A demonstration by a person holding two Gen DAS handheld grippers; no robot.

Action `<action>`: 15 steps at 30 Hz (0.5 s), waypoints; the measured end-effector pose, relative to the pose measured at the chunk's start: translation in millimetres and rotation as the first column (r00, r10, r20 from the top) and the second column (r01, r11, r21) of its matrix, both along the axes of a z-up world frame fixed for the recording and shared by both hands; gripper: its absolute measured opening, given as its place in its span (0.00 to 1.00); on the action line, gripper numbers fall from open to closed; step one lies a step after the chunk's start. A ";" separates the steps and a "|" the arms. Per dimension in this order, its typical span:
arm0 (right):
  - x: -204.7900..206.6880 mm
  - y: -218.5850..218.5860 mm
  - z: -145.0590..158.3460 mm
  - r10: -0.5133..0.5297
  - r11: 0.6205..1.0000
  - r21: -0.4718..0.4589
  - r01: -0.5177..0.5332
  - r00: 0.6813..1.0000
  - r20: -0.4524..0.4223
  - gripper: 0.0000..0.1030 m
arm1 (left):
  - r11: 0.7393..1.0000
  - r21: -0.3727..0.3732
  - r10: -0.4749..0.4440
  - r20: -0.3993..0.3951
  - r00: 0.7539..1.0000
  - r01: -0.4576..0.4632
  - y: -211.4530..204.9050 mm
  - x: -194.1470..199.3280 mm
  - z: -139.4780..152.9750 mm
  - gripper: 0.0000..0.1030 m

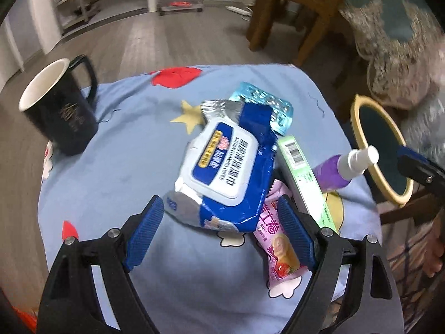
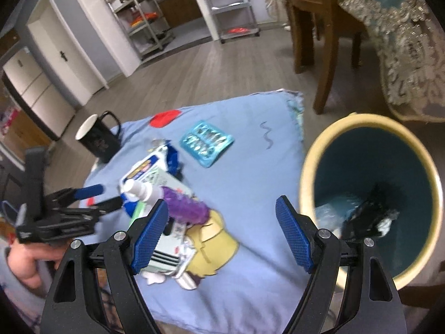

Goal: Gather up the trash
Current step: 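Grasp the blue wipes packet with the left tool while the right tool grasps the purple spray bottle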

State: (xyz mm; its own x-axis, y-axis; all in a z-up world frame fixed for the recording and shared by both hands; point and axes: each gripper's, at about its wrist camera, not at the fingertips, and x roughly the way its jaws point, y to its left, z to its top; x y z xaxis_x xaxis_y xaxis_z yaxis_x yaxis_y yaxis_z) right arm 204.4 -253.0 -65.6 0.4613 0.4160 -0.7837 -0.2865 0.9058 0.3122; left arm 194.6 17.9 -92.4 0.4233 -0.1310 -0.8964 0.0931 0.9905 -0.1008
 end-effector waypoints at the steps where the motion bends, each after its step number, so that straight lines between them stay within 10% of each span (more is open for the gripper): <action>1: -0.9 2.1 0.3 0.011 1.000 0.005 -0.011 1.000 0.000 0.78 | 1.000 0.010 -0.013 -0.009 1.000 0.013 -3.4 2.2 -2.9 0.80; 15: -8.9 61.9 -3.3 0.235 0.971 -0.041 -0.234 0.971 0.039 0.78 | 0.999 0.028 -0.045 -0.039 0.998 0.046 -5.3 29.9 -22.9 0.85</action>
